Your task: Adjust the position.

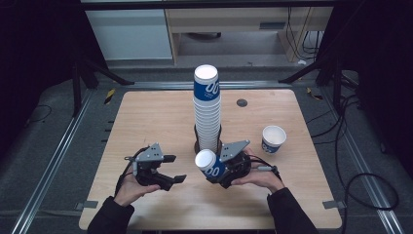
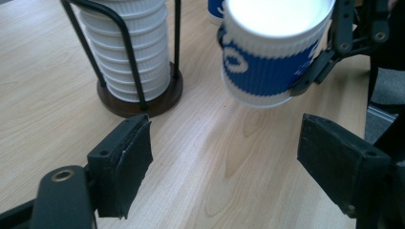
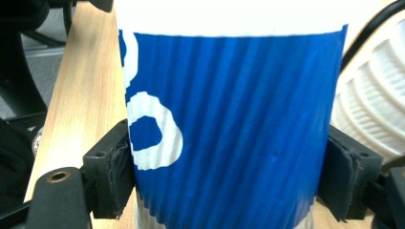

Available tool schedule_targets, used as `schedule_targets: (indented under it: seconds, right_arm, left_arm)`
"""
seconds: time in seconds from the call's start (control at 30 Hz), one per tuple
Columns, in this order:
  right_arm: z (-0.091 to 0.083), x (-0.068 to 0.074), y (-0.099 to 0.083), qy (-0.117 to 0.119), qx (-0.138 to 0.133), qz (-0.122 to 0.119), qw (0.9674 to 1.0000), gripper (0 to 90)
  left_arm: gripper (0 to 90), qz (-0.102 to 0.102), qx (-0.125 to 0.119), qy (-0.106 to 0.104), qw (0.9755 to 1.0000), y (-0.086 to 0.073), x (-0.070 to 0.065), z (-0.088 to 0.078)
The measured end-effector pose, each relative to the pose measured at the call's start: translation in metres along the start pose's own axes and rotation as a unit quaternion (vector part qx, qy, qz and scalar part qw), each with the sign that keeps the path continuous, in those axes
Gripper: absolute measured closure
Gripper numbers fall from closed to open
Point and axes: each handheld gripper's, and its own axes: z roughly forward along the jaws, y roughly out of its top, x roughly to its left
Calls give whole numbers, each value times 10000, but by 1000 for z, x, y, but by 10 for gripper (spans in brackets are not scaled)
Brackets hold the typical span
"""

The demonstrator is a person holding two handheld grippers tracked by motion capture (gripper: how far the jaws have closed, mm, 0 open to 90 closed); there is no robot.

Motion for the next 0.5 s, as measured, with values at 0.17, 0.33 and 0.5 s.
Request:
schedule_targets:
  seconds: [0.17,0.33,0.5]
  right_arm:
    - [9,2,0,67,109,-97,9999,199]
    - [17,6,1,139,176,-174,9996,199]
    - [25,10,3,204,237,-261,9992,200]
  left_arm:
    - [177,56,77,-116,9999,3,-4,5]
    - [172,90,153,-203,9996,5,-6,10]
    - [167,144,242,-283,9992,6,-9,14]
